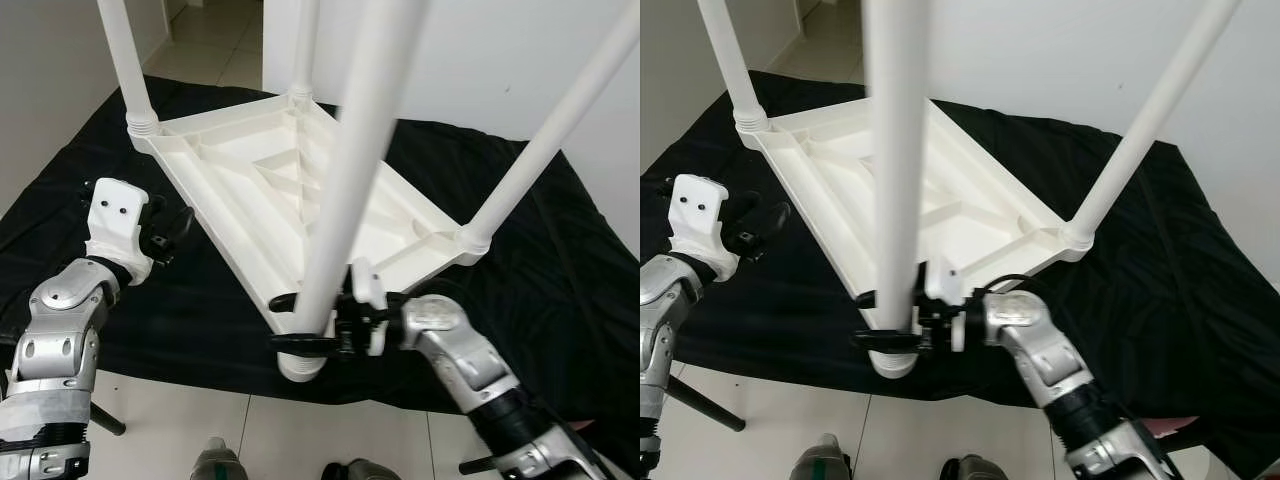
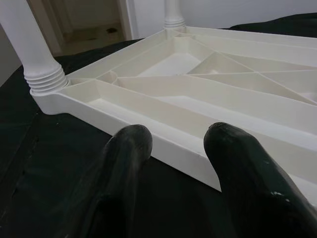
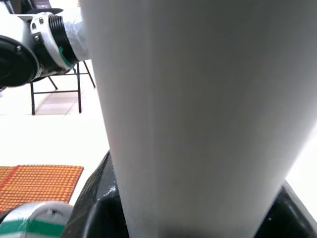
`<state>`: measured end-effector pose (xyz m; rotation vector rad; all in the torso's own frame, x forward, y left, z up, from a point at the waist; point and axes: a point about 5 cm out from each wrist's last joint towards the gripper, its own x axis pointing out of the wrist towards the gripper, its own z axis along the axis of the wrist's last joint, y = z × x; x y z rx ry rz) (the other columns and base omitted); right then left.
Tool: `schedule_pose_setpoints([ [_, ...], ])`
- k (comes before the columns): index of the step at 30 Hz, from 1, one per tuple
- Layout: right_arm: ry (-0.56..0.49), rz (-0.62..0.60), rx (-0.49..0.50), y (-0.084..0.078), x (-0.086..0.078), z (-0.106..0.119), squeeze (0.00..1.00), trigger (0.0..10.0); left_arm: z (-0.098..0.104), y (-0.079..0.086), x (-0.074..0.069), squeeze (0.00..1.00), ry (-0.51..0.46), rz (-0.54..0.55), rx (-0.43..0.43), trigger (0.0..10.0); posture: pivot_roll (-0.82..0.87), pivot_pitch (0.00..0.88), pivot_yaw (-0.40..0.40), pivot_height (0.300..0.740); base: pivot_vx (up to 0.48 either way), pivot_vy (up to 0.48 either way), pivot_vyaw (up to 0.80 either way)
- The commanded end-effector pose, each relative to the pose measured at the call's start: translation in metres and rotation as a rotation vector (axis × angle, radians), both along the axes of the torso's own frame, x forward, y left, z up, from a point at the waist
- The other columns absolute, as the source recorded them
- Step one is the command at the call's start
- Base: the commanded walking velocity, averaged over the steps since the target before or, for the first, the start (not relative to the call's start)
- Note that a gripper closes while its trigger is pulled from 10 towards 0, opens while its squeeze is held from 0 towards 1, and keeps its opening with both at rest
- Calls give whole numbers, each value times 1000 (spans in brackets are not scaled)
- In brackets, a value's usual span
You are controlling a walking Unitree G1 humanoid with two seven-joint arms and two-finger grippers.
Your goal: Building children table
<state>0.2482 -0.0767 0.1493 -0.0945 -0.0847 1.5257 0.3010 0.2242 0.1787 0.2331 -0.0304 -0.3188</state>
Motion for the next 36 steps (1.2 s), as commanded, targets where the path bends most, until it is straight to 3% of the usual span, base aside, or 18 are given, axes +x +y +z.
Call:
schedule_pose_setpoints([
  [1,-9,-118,-6,-28,11,7,0,0,0,0,4,0,-23,77,-3,10000,111,69,-56,740,0,0,0],
  [3,-9,-118,-6,-28,11,7,0,0,0,0,4,0,-23,77,-3,10000,111,69,-56,740,0,0,0],
  [7,1,-203,-41,-52,7,4,0,0,2,-1,6,0,-27,62,5,10000,102,70,-48,740,0,0,0],
  [12,26,-241,-71,-65,0,-4,0,0,3,-2,7,0,-28,57,4,10000,99,72,-42,740,0,0,0],
  [13,44,-279,-95,-78,-3,-10,0,0,3,-3,7,0,-29,50,4,10000,94,72,-36,740,0,0,0],
  [16,52,-301,-111,-85,-4,-12,0,0,3,-3,8,0,-28,48,3,10000,94,72,-36,740,0,0,0],
  [18,65,-343,-132,-99,-6,-15,0,0,4,-5,10,0,-29,31,9,10000,85,72,-28,740,0,0,0],
  [25,74,-405,-167,-112,-6,-23,0,0,4,-9,11,0,-31,2,15,10000,83,72,-22,740,0,0,0],
  [31,76,-410,-149,-109,-7,-22,0,0,4,-10,10,0,-31,-7,20,10000,85,73,-22,740,0,0,0],
  [32,66,-418,-130,-102,-7,-21,0,10000,3,-11,9,0,-31,-18,24,10000,90,70,-27,740,0,0,0],
  [34,40,-466,-61,-86,-9,-19,0,10000,1,-13,7,0,-27,-38,30,10000,92,70,-29,740,0,0,0],
  [36,58,-487,-30,-82,-9,-20,0,10000,0,-14,6,0,-25,-41,31,10000,94,69,-32,740,0,0,0],
])
